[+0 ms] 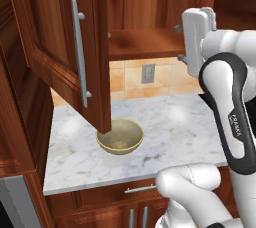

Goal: Open the cabinet. Pick the bowls from the counter and place them in the cabinet. Then close the cabinet.

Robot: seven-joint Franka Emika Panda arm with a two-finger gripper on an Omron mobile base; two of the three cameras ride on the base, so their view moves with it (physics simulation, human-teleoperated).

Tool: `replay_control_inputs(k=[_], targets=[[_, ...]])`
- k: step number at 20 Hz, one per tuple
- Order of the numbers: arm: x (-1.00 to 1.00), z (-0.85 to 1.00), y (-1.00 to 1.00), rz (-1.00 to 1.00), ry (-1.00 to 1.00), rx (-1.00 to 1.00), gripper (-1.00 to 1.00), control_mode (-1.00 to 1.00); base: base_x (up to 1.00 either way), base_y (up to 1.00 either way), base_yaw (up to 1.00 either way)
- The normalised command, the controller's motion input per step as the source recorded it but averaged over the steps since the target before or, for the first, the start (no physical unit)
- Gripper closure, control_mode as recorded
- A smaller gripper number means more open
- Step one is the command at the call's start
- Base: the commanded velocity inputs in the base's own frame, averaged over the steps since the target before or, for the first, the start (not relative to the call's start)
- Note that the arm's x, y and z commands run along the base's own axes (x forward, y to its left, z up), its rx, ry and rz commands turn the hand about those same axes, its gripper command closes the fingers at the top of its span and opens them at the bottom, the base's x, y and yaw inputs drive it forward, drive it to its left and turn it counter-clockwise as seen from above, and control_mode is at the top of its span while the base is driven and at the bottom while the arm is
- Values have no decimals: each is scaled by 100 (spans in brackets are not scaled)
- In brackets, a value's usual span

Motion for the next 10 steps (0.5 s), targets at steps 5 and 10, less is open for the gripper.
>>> replay_control_inputs(k=[5, 10], targets=[[-53, -4, -13, 0, 42, 0, -100, -100, 0, 0, 0], [-29, -9, -25, 5, 15, 0, -100, -100, 0, 0, 0]])
